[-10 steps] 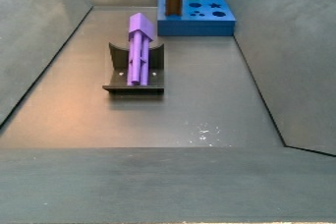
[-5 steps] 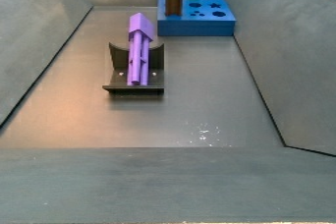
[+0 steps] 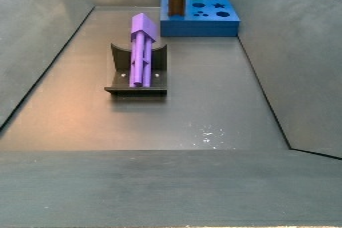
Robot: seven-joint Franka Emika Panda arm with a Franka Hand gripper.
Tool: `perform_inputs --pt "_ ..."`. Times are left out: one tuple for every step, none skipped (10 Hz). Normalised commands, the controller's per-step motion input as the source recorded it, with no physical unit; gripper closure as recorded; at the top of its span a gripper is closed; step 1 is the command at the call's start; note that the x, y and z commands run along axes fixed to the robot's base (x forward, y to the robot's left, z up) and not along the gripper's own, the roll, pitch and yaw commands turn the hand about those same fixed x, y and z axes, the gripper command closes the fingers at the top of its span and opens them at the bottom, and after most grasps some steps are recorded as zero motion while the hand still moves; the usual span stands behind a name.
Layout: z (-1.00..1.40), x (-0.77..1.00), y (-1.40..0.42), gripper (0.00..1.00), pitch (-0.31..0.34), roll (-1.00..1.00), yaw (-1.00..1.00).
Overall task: Pick up the 3 prong object. Move up. Place the 3 prong object on the fixture. Regrasp the 3 prong object. Move to above the board. Insert the 3 prong object.
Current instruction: Regrasp the 3 prong object.
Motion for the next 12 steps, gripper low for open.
perform_inputs --pt "-0.03 0.32 -0.05 0.0 0.073 0.12 0.09" --pt "-0.03 0.32 -0.05 0.0 0.079 0.12 0.09" --pt "-0.03 0.32 -0.05 0.0 0.08 0.12 0.09" --pt "-0.03 0.32 -0.05 0.0 0.082 0.12 0.1" --pt "-0.03 0.32 -0.05 0.0 0.083 0.11 0.1" --pt "-0.03 0.32 -0.05 0.0 0.083 0.11 0.1" --pt "-0.03 0.32 -0.05 0.0 0.084 0.11 0.1" --pt "-0.02 0.32 -0.05 0.0 0.084 0.11 0.1" --pt "-0.02 0.32 -0.05 0.0 0.084 0.11 0.1" --pt "-0.02 0.32 -0.05 0.0 0.084 0.11 0.1" --pt "-0.02 0.32 -0.05 0.0 0.085 0.11 0.1" --pt "-0.02 0.32 -0.05 0.0 0.085 0.11 0.1"
